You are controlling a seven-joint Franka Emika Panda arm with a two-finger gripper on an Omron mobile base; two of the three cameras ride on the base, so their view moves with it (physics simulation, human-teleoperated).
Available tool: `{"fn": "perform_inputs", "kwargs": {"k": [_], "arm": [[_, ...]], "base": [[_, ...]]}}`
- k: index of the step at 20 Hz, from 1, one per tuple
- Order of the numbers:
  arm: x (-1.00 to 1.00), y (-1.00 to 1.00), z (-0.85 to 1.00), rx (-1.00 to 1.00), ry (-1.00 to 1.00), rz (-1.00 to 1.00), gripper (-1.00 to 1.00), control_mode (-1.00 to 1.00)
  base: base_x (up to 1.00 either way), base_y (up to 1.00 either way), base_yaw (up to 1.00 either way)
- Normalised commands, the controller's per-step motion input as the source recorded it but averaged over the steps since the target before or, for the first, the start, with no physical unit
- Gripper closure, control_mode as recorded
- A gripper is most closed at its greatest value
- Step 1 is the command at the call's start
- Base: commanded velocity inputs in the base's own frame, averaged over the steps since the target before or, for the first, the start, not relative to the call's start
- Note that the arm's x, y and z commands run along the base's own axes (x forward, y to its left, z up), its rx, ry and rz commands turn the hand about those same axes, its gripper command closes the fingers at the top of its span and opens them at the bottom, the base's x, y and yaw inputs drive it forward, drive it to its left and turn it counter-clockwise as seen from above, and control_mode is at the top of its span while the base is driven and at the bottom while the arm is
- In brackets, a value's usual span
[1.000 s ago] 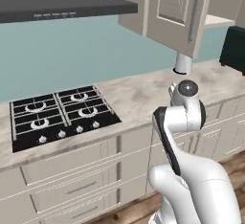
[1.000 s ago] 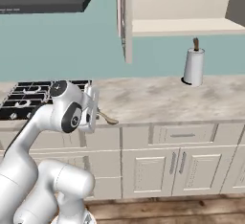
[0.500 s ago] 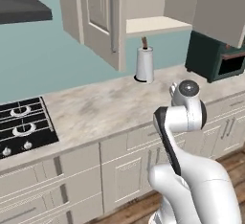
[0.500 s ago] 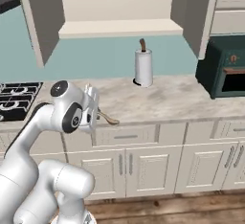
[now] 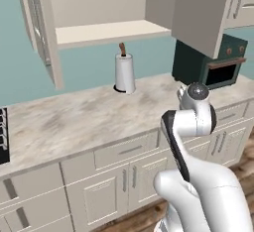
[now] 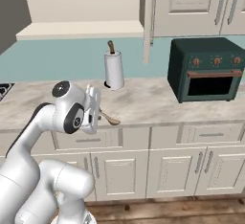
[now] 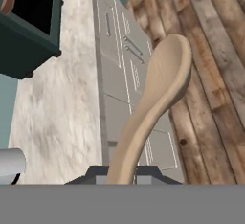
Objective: Organize the utensils by type. Pick up the wooden spoons from the counter and place them in the open cabinet. Then pick up the metallic utensils from the counter and place them in the open drawer.
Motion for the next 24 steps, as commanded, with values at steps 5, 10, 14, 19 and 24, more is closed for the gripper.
{"fn": "perform_inputs", "kwargs": {"k": [5,10,14,19,24], "arm": [[0.0,0.0,0.0,0.0,0.0,0.0,1.0,1.0],[0.0,0.0,0.0,0.0,0.0,0.0,1.0,1.0],[0.0,0.0,0.0,0.0,0.0,0.0,1.0,1.0],[0.0,0.0,0.0,0.0,0.0,0.0,1.0,1.0],[0.0,0.0,0.0,0.0,0.0,0.0,1.0,1.0]], "base": [[0.17,-0.19,0.18],[0.08,0.0,0.24],[0.38,-0.07,0.21],[0.48,-0.08,0.21],[0.43,-0.1,0.21]]}}
